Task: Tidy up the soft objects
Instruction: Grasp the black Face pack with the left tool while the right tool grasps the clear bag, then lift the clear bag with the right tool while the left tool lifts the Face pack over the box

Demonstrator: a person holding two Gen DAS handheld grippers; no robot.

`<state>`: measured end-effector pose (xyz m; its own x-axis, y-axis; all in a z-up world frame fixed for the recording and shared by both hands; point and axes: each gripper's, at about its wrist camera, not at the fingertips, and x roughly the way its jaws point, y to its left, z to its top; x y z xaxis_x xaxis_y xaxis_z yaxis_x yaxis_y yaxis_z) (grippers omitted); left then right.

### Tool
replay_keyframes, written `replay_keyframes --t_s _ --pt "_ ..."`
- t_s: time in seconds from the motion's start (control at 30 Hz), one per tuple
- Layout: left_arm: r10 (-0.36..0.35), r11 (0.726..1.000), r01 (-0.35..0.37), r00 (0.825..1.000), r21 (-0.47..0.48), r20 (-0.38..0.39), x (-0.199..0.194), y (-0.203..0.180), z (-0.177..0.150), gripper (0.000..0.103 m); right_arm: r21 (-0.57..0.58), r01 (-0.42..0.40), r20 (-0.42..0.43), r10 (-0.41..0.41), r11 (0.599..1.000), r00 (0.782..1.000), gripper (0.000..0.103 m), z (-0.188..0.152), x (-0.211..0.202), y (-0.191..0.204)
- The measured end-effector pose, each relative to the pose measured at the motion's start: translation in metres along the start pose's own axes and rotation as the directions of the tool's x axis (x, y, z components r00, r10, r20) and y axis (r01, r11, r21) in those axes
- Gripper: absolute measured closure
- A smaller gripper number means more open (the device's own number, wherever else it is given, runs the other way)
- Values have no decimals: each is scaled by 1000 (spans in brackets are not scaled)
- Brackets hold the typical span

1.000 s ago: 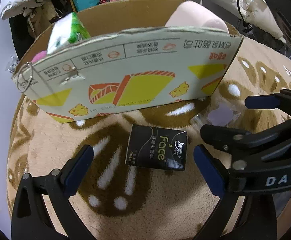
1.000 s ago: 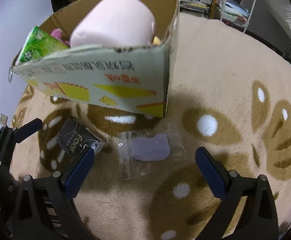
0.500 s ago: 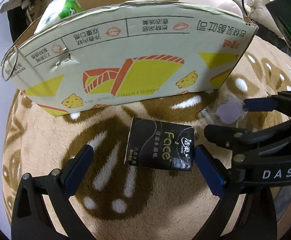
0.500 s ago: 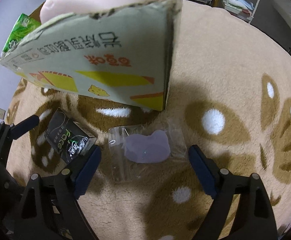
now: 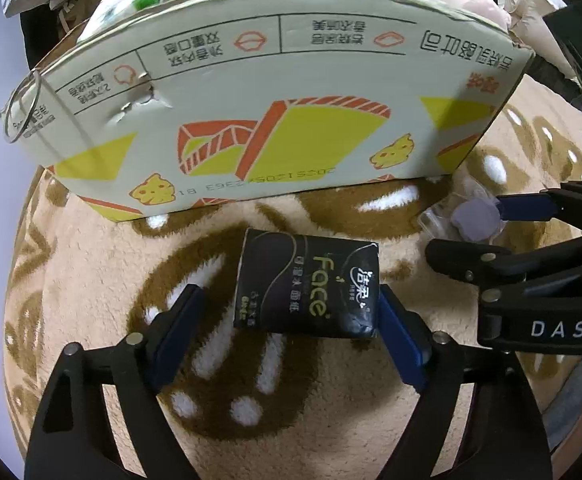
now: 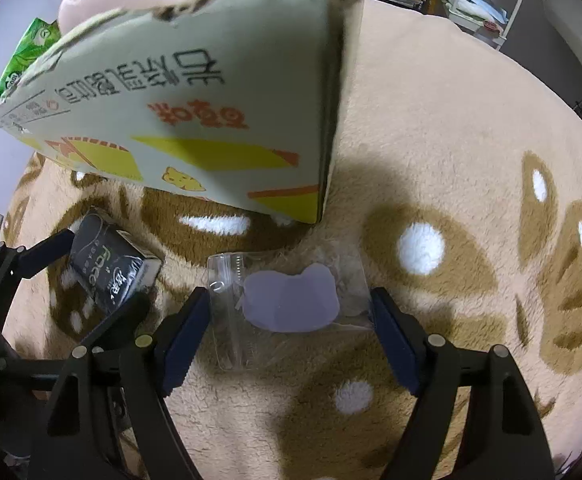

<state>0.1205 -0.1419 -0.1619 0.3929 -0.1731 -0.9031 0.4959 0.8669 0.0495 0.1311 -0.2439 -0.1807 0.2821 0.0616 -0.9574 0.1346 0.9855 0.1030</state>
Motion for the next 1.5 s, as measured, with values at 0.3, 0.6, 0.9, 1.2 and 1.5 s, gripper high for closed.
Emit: replay_keyframes --t_s 0.3,0.6,0.9,1.2,1.5 --pt "-12 999 13 1000 -35 17 -1 14 -2 37 7 -4 16 4 1000 1000 19 -5 -9 1" --pt "-10 997 12 999 -76 35 -9 37 -4 39 15 -21 25 21 1000 999 19 -17 -22 -11" --pt "4 989 7 997 -145 77 -27 59 -8 39 61 -64 91 58 996 994 19 -26 -54 -25" --pt "61 984 -29 981 -174 184 -65 73 -12 39 57 -79 205 66 995 977 19 -32 -92 -27" --pt "124 979 -61 937 -195 327 -119 52 -11 39 67 -142 365 108 988 925 19 -37 -136 -27"
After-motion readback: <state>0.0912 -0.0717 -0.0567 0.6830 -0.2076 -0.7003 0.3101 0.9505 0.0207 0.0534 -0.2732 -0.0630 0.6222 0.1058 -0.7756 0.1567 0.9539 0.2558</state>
